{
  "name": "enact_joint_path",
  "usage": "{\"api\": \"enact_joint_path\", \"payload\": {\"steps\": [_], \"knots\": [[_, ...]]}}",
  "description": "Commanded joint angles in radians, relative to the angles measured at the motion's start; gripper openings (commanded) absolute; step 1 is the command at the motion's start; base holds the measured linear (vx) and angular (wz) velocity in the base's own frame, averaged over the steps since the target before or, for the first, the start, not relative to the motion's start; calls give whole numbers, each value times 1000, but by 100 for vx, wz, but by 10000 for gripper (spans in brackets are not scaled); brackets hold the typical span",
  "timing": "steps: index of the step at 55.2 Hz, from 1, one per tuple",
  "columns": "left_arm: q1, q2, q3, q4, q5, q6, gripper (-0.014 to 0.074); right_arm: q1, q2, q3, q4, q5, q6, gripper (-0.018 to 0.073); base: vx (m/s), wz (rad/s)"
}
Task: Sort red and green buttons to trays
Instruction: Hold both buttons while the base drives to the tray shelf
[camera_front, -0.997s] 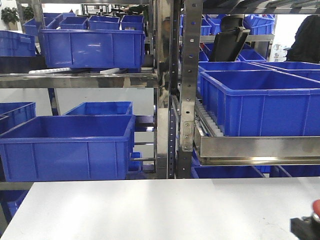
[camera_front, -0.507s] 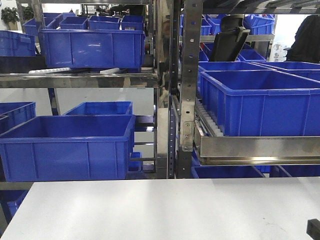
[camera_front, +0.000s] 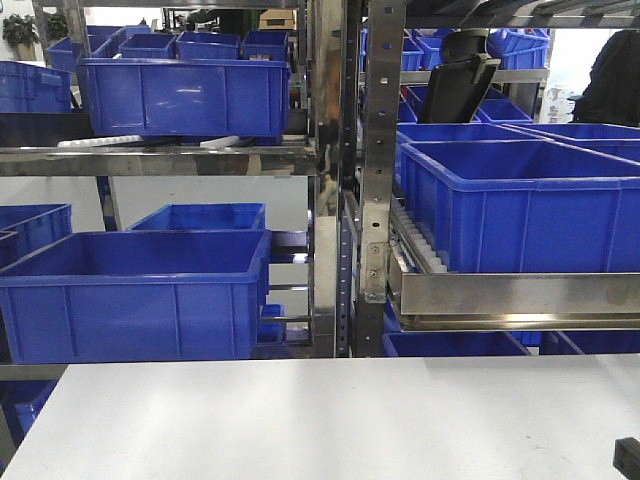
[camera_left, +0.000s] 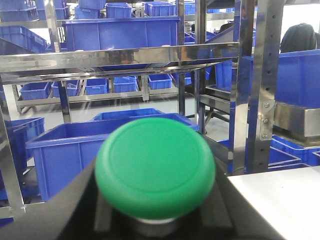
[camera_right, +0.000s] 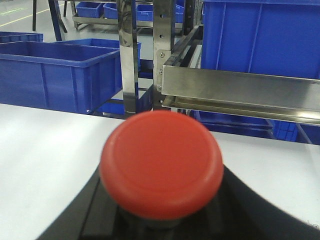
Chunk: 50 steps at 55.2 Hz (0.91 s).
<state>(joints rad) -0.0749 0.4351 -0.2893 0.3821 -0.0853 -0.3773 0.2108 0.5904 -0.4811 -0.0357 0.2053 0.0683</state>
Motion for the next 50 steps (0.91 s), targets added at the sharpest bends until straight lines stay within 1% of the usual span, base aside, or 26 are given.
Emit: {"api": "enact_joint_path", "payload": {"steps": [1,14,25,50], "knots": [[-2,2,-32,-13,-85,-9,0,-1,-3,-29,-6,-101,-3,-10,0,0],[-2,2,-32,-13,-85,-9,0,-1,-3,-29,-6,-101,-3,-10,0,4],[-2,2,-32,-13,-85,-9,0,-1,-3,-29,-6,-101,-3,-10,1,26],[-2,2,-32,-13,-85,-9,0,-1,-3,-29,-6,-101,-3,-10,2,64]]}}
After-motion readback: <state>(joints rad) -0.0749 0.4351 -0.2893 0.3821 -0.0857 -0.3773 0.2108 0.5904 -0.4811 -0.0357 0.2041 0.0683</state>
